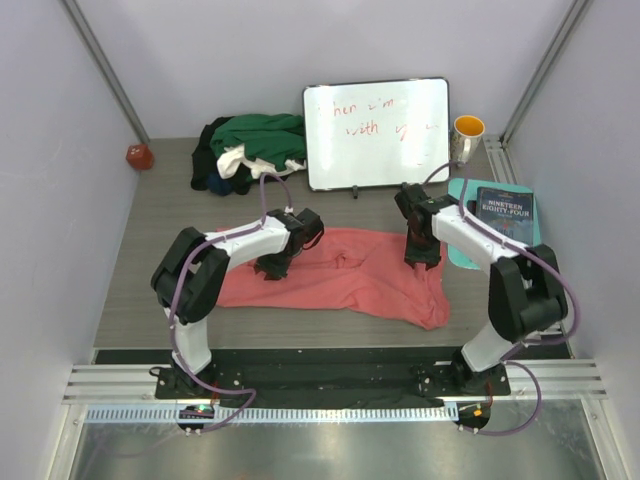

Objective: Fold and stack the t-shirts

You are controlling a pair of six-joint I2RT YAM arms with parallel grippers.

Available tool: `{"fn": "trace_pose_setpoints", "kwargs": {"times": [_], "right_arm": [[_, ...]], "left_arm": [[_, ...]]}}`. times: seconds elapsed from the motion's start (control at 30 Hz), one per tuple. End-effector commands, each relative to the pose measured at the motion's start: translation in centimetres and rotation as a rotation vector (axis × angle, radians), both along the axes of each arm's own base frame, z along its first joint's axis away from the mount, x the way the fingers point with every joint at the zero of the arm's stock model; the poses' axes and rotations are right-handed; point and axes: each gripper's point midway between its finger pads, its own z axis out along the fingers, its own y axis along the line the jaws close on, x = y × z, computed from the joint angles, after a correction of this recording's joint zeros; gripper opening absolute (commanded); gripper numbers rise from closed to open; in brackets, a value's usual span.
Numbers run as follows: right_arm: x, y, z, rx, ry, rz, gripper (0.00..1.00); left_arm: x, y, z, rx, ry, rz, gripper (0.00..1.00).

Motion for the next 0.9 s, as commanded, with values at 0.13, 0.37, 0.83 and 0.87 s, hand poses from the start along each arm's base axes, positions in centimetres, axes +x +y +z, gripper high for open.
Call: {"fn": "trace_pose_setpoints", "kwargs": {"times": [0.13, 0.37, 0.83, 0.87], "right_arm": [[3.4, 2.7, -1.8, 0.084, -0.016, 0.084, 0.38], [4.2, 2.6, -2.5, 0.081, 0.008, 0.103, 0.39], [4.2, 2.7, -4.3, 0.087, 0.052, 0.117, 0.01], [4.2, 2.3, -4.0, 0.068, 0.043, 0.104, 0.01]], "left_arm": [[0.5, -0.1, 0.3, 0.005, -0.035, -0.005, 0.32], [0.6, -0.1, -0.2, 0.019, -0.016, -0.008, 0.31], [0.6, 0.0, -0.4, 0.024, -0.012, -0.009, 0.32], [0.6, 0.0, -0.4, 0.024, -0.012, -0.009, 0.32]]}}
